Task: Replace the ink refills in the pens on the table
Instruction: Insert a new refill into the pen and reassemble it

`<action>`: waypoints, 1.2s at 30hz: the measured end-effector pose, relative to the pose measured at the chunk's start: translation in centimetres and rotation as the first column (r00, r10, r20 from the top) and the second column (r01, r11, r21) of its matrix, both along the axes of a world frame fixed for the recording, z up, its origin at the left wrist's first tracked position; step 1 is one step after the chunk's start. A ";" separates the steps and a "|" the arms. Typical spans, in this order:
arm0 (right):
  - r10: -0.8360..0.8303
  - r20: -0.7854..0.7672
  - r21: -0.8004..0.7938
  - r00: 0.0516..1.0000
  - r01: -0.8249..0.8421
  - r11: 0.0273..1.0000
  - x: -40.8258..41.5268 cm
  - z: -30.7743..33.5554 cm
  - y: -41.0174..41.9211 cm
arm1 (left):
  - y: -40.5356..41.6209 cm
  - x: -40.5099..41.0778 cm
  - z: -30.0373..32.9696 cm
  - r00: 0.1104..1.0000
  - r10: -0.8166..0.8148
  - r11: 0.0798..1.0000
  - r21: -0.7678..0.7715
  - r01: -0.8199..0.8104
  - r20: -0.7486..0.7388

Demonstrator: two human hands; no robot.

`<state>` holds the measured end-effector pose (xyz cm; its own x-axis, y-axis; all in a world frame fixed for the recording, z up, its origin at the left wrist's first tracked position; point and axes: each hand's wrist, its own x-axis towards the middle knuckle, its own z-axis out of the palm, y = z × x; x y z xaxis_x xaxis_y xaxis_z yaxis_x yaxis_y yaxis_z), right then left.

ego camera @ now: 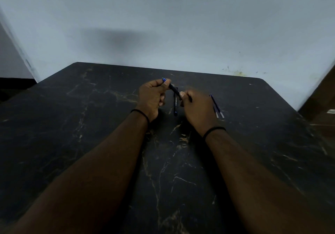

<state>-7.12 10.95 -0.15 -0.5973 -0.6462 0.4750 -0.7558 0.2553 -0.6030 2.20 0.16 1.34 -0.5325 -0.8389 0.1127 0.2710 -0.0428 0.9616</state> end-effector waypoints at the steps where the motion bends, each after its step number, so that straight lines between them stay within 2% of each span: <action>1: -0.004 -0.001 0.002 1.000 0.004 1.000 0.1 0.0 0.0 | 0.0 0.0 0.0 1.000 -0.003 1.000 -0.001 0.003 -0.001; 6: -0.002 0.111 -0.102 0.994 0.014 0.995 0.2 -0.2 -0.2 | -0.4 -0.1 -0.3 1.000 -0.020 1.000 0.009 0.020 -0.004; 13: -0.016 -0.018 0.013 1.000 0.016 1.000 -0.2 -0.2 -0.2 | -0.5 0.1 -0.5 0.999 -0.051 0.998 -0.034 0.051 -0.003; 18: 0.007 0.065 -0.100 0.998 -0.001 0.995 0.3 0.2 0.0 | -0.6 -0.2 -0.4 0.999 -0.039 0.999 0.006 0.040 -0.033; 24: -0.029 -0.039 -0.073 0.999 0.026 0.997 0.4 0.4 0.3 | -0.6 -0.2 -0.4 0.995 -0.063 0.997 0.034 0.066 -0.074; 26: -0.013 -0.060 -0.020 0.998 0.012 1.000 0.5 0.6 0.3 | -0.7 -0.1 -0.4 0.993 -0.085 0.995 0.047 0.090 -0.086; 28: 0.031 0.024 0.005 0.999 -0.031 1.000 0.6 0.8 0.2 | -0.9 -0.1 -0.4 0.988 -0.107 0.991 0.072 0.116 -0.112; 29: 0.072 0.148 -0.031 0.986 -0.068 0.997 0.7 1.0 0.0 | -0.9 -0.1 -0.4 0.985 -0.116 0.988 0.082 0.127 -0.126; 30: 0.132 0.307 -0.096 0.942 -0.107 0.990 0.9 1.1 0.0 | -0.9 -0.1 -0.3 0.983 -0.123 0.987 0.088 0.136 -0.139; 32: 0.233 0.566 -0.202 0.791 -0.141 0.969 1.1 1.3 -0.2 | -1.0 -0.1 -0.2 0.979 -0.127 0.985 0.094 0.143 -0.157; 34: 0.265 0.650 -0.205 0.712 -0.171 0.964 1.1 1.4 -0.1 | -1.0 -0.2 -0.2 0.979 -0.126 0.985 0.099 0.143 -0.163; 36: 0.263 0.612 -0.188 0.746 -0.185 0.965 1.2 1.5 0.1 | -1.1 -0.1 -0.3 0.982 -0.115 0.986 0.098 0.131 -0.152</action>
